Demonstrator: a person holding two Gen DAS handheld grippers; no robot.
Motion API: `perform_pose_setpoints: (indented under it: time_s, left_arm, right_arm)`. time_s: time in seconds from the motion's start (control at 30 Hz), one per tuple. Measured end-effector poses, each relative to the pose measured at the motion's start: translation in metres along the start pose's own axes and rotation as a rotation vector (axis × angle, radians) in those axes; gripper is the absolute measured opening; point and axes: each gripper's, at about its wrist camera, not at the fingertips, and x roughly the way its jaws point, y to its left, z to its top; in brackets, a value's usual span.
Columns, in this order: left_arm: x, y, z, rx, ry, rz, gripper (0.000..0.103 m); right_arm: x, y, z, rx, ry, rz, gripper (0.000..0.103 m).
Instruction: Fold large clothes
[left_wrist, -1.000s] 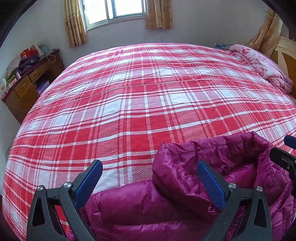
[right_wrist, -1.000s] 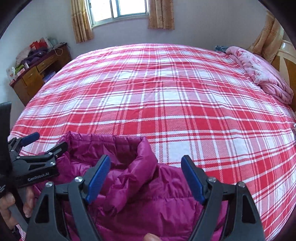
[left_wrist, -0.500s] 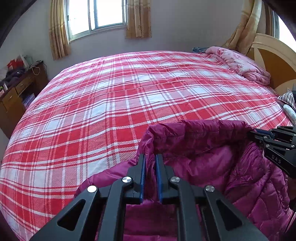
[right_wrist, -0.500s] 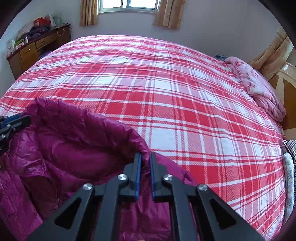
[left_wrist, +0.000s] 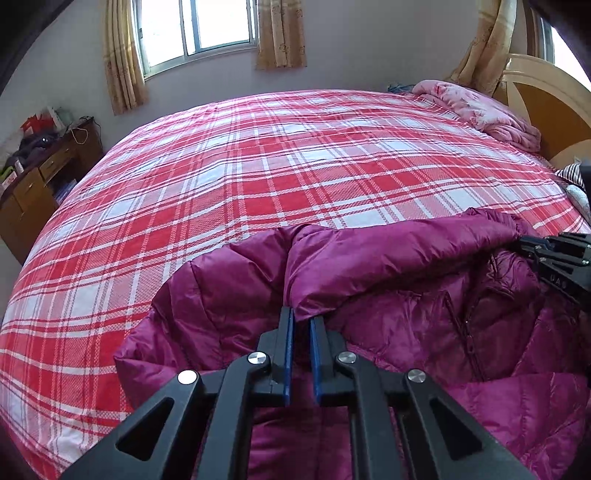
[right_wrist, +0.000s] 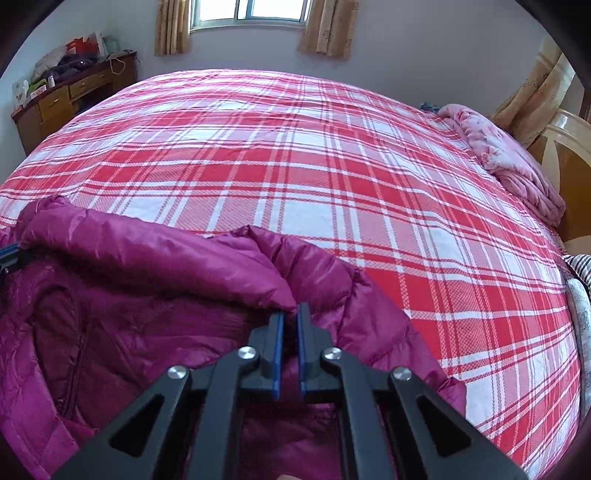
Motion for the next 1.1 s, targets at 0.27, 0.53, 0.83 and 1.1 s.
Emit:
perform_pose_setpoints:
  time_s: [0.27, 0.53, 0.83, 1.1]
  left_arm:
    - [-0.047, 0.016, 0.028, -0.126, -0.151, 0.000, 0.039]
    - [-0.007, -0.012, 0.064, -0.119, -0.140, 0.103, 0.096]
    - [0.050, -0.021, 0.025, -0.076, 0.045, 0.205, 0.096]
    - [0.047, -0.023, 0.024, -0.071, 0.042, 0.209, 0.096]
  right_arm:
    - [0.005, 0.002, -0.011, 0.003, -0.042, -0.018, 0.007]
    - [0.007, -0.003, -0.015, 0.035, -0.057, 0.022, 0.008]
    - [-0.027, -0.018, -0.015, 0.092, -0.100, 0.080, 0.030]
    - [-0.069, -0.006, 0.025, 0.185, -0.236, 0.144, 0.061]
